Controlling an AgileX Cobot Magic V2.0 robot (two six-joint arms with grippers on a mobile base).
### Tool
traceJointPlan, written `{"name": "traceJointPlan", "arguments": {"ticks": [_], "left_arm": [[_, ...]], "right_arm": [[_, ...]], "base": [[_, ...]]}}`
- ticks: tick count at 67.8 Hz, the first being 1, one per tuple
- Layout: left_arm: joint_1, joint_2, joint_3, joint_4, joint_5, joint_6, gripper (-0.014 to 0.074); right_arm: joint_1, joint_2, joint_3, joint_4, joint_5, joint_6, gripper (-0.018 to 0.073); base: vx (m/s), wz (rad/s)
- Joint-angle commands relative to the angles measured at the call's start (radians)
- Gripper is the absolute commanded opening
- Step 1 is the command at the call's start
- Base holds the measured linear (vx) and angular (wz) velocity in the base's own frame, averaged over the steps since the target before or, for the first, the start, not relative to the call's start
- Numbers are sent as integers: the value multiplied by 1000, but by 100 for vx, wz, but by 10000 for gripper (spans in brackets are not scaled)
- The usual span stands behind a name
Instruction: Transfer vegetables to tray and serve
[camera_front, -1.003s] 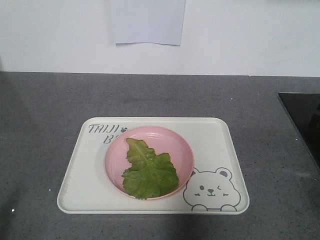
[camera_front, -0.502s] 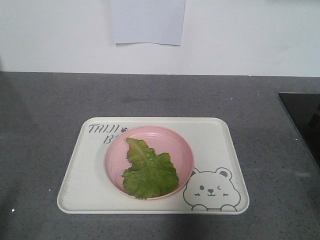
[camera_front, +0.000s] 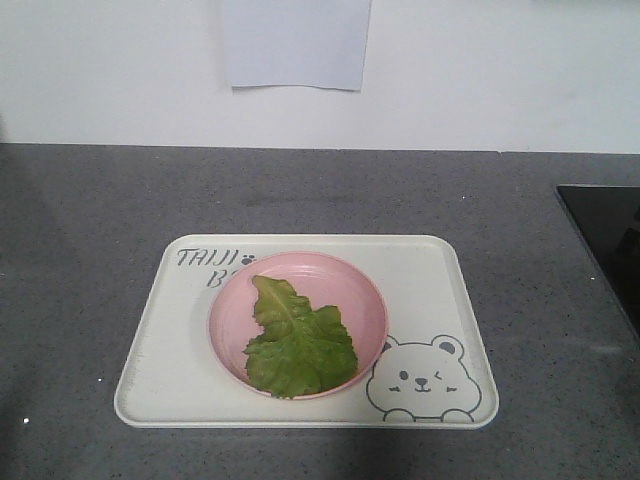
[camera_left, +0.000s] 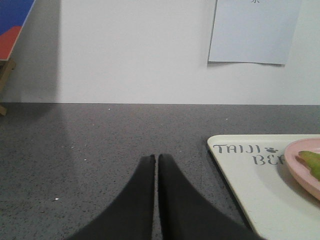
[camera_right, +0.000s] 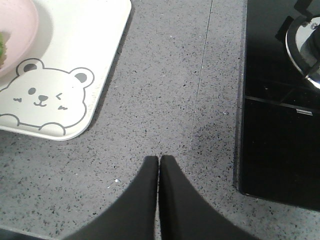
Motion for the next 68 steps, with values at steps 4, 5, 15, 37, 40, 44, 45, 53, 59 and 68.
{"name": "traceJointPlan", "arguments": {"ticks": [4,5,15,37,40,44,45,53,59,68], "left_arm": [[-2,-14,27,-7,-76,-6,-6],[-2,-14,27,-7,-76,-6,-6],[-2,-14,27,-7,-76,-6,-6],[-2,-14,27,-7,-76,-6,-6],[-2,-14,27,-7,-76,-6,-6],[-2,-15,27,-7,-76,-5,-6],[-2,-15,27,-7,-76,-5,-6],[-2,-15,27,-7,-76,-5,-6],[-2,-15,27,-7,-76,-5,-6],[-2,-15,27,-7,-76,-5,-6]], "right_arm": [[-1,7,-26,-1,-54,2,-10],[-1,7,-26,-1,-54,2,-10],[-1,7,-26,-1,-54,2,-10],[-1,7,-26,-1,-54,2,-10],[-1,7,-26,-2,-54,2,-10],[-2,1,-26,-10,-65,-1,-10],[-2,-5,-26,-14,-70,-1,-10],[-2,-62,19,-19,-198,9,-8],[-2,-134,114,-33,-372,9,-8],[-2,-271,295,-35,-624,11,-8]], "base": [[0,0],[0,0],[0,0],[0,0],[0,0],[0,0],[0,0],[0,0],[0,0],[0,0]]}}
